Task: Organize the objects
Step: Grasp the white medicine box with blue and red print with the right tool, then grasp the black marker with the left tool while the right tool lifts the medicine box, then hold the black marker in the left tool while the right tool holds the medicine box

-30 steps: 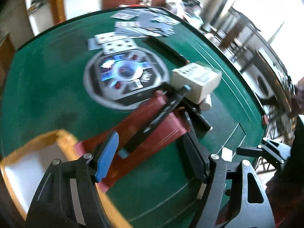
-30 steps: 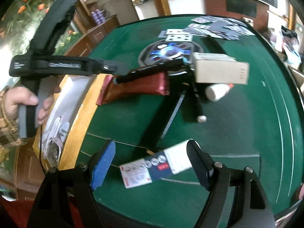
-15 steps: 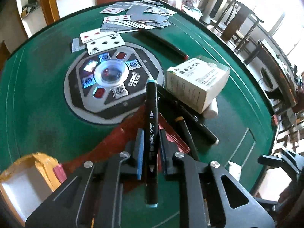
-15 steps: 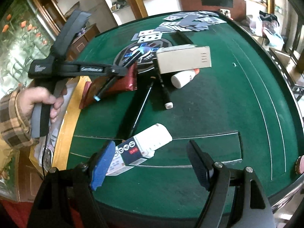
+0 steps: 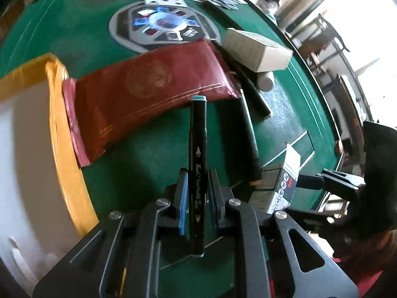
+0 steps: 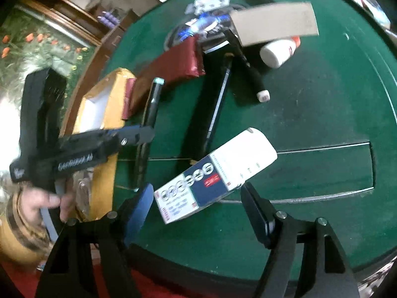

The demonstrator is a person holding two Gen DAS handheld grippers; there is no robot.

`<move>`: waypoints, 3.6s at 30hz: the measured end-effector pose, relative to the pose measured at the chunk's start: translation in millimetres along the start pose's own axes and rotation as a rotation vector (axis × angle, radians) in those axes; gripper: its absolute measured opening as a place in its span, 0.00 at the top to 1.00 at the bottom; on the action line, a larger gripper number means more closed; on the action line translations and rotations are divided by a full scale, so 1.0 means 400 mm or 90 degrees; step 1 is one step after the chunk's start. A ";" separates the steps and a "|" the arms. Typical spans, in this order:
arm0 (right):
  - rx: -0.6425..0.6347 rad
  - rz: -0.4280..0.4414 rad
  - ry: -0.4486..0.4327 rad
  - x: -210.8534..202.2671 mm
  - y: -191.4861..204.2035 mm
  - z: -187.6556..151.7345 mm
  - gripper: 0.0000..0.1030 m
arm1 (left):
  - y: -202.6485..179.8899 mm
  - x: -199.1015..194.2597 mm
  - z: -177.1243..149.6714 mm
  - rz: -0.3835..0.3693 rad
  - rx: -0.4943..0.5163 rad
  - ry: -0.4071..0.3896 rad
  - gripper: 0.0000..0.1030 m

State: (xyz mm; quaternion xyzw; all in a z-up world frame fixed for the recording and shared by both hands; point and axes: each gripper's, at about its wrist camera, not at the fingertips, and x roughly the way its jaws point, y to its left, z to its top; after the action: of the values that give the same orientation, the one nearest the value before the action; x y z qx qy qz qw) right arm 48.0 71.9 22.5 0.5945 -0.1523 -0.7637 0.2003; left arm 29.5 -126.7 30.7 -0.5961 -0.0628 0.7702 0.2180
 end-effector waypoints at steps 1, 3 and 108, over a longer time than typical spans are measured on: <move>0.007 -0.010 0.002 0.006 -0.004 0.007 0.30 | -0.002 0.000 0.000 0.001 -0.007 -0.006 0.87; 0.011 -0.045 0.008 0.016 -0.008 0.024 0.38 | -0.014 0.000 -0.002 0.008 -0.005 -0.010 0.87; -0.059 -0.148 0.020 -0.022 -0.015 -0.008 0.68 | -0.096 0.049 -0.022 0.126 -0.016 0.132 0.85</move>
State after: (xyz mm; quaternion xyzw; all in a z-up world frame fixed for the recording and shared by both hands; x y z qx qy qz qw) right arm 52.1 81.4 26.2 0.6101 -0.0437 -0.7787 0.1396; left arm 43.9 -85.6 24.4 -0.6786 0.0096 0.7212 0.1389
